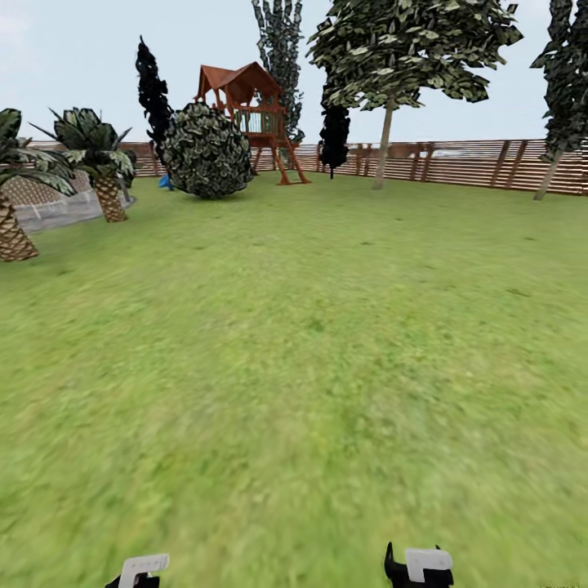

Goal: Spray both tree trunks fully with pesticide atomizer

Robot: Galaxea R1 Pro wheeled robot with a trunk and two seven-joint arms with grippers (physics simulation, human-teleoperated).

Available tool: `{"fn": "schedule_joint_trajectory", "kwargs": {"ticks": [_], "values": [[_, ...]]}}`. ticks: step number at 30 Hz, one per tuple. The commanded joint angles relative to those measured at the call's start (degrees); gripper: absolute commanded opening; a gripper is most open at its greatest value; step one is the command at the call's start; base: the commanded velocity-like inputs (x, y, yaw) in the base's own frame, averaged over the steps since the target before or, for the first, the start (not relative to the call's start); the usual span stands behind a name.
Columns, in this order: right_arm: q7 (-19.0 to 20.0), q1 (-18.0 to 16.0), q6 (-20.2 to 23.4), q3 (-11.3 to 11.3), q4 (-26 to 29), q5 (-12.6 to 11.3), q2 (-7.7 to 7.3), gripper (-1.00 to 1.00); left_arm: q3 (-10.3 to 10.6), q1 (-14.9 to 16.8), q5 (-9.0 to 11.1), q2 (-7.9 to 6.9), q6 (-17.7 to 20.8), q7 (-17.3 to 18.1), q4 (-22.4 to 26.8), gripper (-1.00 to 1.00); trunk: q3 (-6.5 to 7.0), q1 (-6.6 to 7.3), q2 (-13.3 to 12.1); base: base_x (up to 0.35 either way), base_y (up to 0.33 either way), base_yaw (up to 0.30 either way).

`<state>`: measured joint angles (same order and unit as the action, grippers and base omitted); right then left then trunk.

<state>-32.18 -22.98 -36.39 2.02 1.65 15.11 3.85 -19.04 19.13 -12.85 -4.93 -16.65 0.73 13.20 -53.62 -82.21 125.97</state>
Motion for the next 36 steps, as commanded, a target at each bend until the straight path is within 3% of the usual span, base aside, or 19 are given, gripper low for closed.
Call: {"fn": "schedule_joint_trajectory", "kwargs": {"ticks": [1, 13, 22, 36], "values": [[-0.52, -0.05, 0.09, 0.18, -0.07, 0.35, 0.02, 1.00, -0.48, 0.03, -0.60, 0.01, -0.24, 0.06, -0.02, -1.00, -0.05, -0.02, 0.02, 0.284, -0.193, -0.300], [-0.52, -0.05, 0.09, 0.18, -0.07, 0.35, 0.02, 1.00, -0.56, 0.03, -0.53, -0.21, -0.23, 0.02, -0.24, -1.00, -0.05, -0.02, 0.02, 0.307, -0.056, -0.300], [-0.52, -0.05, 0.09, 0.18, -0.07, 0.35, 0.03, 1.00, -0.56, 0.03, -0.42, -0.17, -0.23, 0.05, 0.06, -1.00, -0.05, -0.02, 0.02, 0.060, 0.000, -0.300], [-0.52, -0.05, 0.09, 0.18, -0.09, 0.35, 0.11, 1.00, -0.56, 0.03, -0.51, -0.16, -0.14, -0.03, 0.16, -1.00, -0.05, -0.02, 0.02, 0.327, 0.002, -0.274]]}}
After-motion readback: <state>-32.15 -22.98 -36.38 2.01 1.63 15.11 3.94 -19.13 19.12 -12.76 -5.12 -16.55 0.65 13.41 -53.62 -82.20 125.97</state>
